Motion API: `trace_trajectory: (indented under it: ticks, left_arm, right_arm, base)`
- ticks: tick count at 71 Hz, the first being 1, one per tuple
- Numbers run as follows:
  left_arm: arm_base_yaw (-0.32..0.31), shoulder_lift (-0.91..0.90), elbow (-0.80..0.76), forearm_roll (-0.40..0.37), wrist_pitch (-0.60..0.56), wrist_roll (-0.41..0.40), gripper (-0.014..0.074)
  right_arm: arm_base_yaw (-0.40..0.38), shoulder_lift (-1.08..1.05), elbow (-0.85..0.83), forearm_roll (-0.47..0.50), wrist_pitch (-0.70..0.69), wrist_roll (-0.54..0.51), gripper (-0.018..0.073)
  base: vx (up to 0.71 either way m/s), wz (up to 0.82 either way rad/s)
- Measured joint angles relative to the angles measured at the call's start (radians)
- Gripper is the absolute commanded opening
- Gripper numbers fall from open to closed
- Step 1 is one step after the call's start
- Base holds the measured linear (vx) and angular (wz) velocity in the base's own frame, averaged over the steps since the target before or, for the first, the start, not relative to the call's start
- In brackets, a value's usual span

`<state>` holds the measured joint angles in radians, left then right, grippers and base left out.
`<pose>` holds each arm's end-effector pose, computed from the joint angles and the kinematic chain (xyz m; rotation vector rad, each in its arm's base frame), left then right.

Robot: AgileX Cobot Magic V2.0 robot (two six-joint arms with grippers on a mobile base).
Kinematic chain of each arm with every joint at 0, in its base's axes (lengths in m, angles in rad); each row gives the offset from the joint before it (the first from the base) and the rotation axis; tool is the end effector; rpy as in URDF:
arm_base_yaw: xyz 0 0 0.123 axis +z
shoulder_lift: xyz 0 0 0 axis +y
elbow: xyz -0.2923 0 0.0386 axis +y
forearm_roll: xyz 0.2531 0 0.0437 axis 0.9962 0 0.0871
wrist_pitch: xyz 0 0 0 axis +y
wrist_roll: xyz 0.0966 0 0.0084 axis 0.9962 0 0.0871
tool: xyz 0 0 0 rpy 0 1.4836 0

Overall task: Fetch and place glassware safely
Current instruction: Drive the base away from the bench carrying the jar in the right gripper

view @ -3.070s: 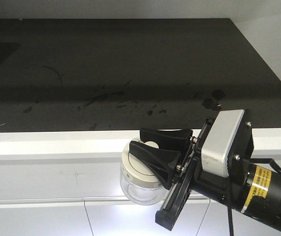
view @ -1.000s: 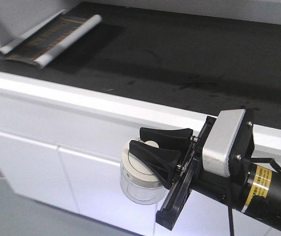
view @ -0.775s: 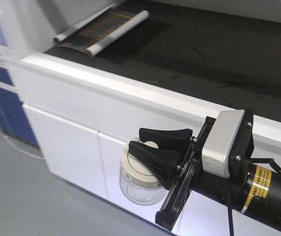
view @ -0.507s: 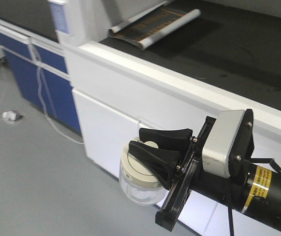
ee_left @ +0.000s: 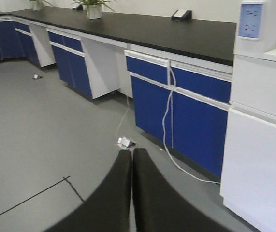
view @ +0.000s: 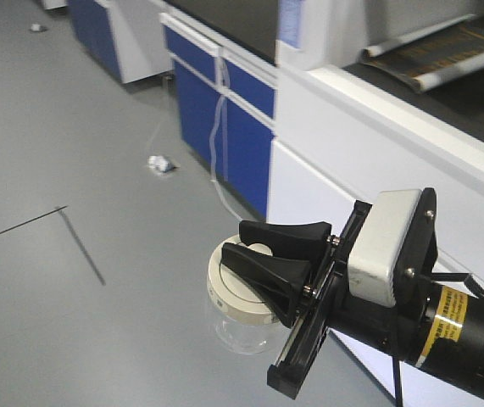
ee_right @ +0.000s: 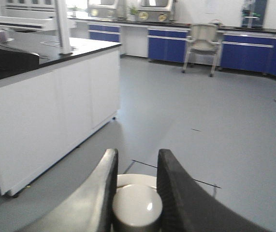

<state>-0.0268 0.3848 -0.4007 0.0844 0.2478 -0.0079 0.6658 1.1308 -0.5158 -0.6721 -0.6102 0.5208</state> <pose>0.0919 -0.0005 0.3023 0.0710 1.7134 0.0527 0.1618 0.1711 0.2911 -0.8467 1.4156 0.7593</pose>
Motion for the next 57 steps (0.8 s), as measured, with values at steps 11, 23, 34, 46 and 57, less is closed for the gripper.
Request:
trace_trajectory:
  ticks: [11,23,34,46,57]
  left_arm:
    - [0.000,0.000,0.000,0.000,0.000,0.000,-0.0007]
    - [0.000,0.000,0.000,0.000,0.000,0.000,-0.0007]
    - [0.000,0.000,0.000,0.000,0.000,0.000,-0.0007]
    - [0.000,0.000,0.000,0.000,0.000,0.000,-0.0007]
    - [0.000,0.000,0.000,0.000,0.000,0.000,-0.0007]
  right_arm:
    - [0.000,0.000,0.000,0.000,0.000,0.000,-0.0003]
    - [0.000,0.000,0.000,0.000,0.000,0.000,-0.0003]
    - [0.000,0.000,0.000,0.000,0.000,0.000,-0.0003]
    - [0.000,0.000,0.000,-0.001,0.000,0.000,-0.0003]
    - [0.000,0.000,0.000,-0.001,0.000,0.000,-0.0003]
  base:
    - [-0.01,0.55]
    - [0.03,0.57]
    - [0.08,0.61]
    - [0.12,0.53]
    - [0.16,0.39]
